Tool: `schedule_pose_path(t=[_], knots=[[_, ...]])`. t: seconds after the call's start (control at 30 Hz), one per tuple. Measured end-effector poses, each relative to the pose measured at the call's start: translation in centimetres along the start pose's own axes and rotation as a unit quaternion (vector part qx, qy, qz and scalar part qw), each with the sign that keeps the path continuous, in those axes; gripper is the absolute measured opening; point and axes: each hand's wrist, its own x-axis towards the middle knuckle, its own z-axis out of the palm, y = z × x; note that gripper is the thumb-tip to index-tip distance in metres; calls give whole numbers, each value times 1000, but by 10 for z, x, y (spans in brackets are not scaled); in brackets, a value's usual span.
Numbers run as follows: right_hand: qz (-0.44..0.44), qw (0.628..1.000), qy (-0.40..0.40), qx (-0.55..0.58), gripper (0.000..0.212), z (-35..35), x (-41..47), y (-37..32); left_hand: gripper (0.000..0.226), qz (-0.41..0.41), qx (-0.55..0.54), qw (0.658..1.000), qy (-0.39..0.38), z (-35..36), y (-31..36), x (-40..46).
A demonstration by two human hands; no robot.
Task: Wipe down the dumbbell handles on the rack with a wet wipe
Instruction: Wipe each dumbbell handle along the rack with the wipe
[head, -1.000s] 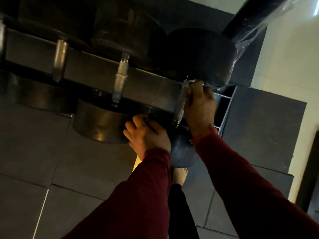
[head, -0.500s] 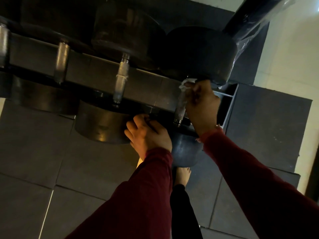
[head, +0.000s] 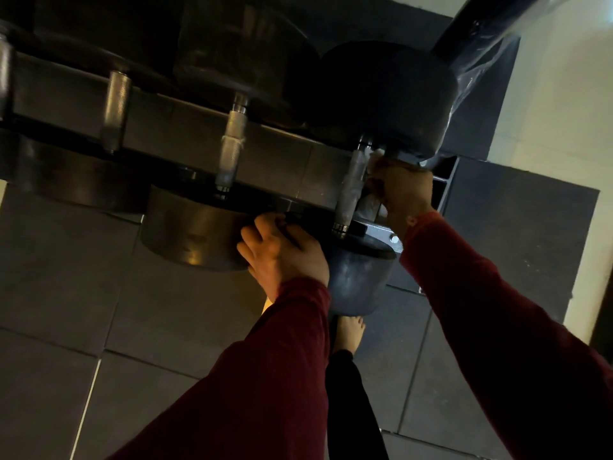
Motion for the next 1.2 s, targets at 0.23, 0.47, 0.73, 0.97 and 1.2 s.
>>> schedule_pose_path(t=[0.23, 0.47, 0.73, 0.97, 1.2], knots=[[-6, 970, -19, -244, 10, -13, -31, 32, 32, 8, -3, 1000, 0, 0, -1, 0], [-53, 979, 48, -189, 12, 0, -25, 24, 33, 4, -6, 1000, -4, -1, 0, 0], [-23, 992, 32, -119, 17, 1, -14, 14, 32, 2, -6, 1000, -8, -2, 0, 0], [-45, 967, 19, -249, 9, -12, -20, 34, 33, -1, -1, 1000, -7, -1, 0, 0], [-348, 861, 32, -371, 10, -11, -24, 25, 37, 3, -7, 1000, 2, -1, 1, 0]])
